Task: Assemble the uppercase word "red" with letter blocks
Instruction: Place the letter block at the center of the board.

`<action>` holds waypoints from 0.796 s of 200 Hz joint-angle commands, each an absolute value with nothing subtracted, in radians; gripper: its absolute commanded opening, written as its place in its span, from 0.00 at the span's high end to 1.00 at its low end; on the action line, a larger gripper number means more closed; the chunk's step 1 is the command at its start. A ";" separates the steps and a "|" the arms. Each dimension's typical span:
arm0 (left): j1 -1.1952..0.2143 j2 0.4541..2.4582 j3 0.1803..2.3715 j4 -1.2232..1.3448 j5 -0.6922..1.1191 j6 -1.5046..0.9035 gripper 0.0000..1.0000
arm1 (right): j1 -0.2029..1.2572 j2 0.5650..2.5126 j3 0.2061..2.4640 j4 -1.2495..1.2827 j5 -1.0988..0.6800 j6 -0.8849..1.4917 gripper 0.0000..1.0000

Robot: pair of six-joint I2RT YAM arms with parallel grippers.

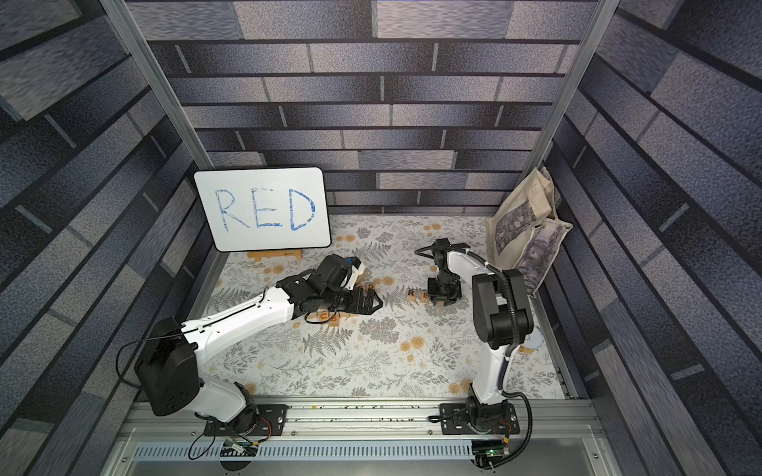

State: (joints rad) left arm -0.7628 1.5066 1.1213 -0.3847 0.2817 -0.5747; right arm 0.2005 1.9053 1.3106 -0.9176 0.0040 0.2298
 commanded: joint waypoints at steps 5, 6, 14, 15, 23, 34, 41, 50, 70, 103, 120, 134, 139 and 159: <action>-0.757 1.488 1.135 -0.397 0.287 -0.561 0.00 | 0.196 1.902 1.309 -0.927 -0.019 0.244 0.59; -0.756 1.488 1.134 -0.397 0.287 -0.561 0.00 | 0.195 1.902 1.308 -0.928 -0.019 0.244 0.59; -0.758 1.485 1.131 -0.395 0.286 -0.562 0.00 | 0.195 1.901 1.307 -0.928 -0.021 0.244 0.58; -0.758 1.485 1.131 -0.394 0.286 -0.563 0.00 | 0.196 1.900 1.307 -0.928 -0.022 0.244 0.58; -0.758 1.482 1.127 -0.393 0.285 -0.566 0.00 | 0.196 1.898 1.306 -0.928 -0.021 0.245 0.58; -0.758 1.478 1.122 -0.393 0.285 -0.567 0.00 | 0.196 1.894 1.301 -0.928 -0.024 0.245 0.58; -0.758 1.475 1.120 -0.390 0.284 -0.569 0.00 | 0.195 1.890 1.299 -0.929 -0.022 0.246 0.58; -0.758 1.472 1.115 -0.388 0.284 -0.571 0.00 | 0.196 1.886 1.295 -0.929 -0.019 0.245 0.58; -0.758 1.464 1.108 -0.386 0.281 -0.574 0.00 | 0.195 1.874 1.287 -0.937 -0.003 0.247 0.58; -0.759 1.446 1.105 -0.392 0.269 -0.574 0.00 | 0.196 1.819 1.271 -0.959 0.013 0.262 0.56; -0.756 1.429 1.108 -0.408 0.255 -0.563 0.00 | 0.196 1.772 1.257 -0.966 -0.003 0.274 0.48; -0.750 1.411 1.108 -0.429 0.238 -0.553 0.00 | 0.195 1.733 1.239 -0.972 -0.018 0.284 0.36; -0.746 1.403 1.107 -0.435 0.231 -0.549 0.00 | 0.196 1.715 1.232 -0.973 -0.024 0.288 0.32; -0.726 1.359 1.093 -0.460 0.207 -0.530 0.00 | 0.195 1.650 1.194 -0.982 -0.038 0.299 0.15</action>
State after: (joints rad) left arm -0.7506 1.4349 1.1126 -0.4046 0.2550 -0.5735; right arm 0.2005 1.7218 1.2373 -0.9337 -0.0151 0.2771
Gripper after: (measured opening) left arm 0.998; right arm 0.779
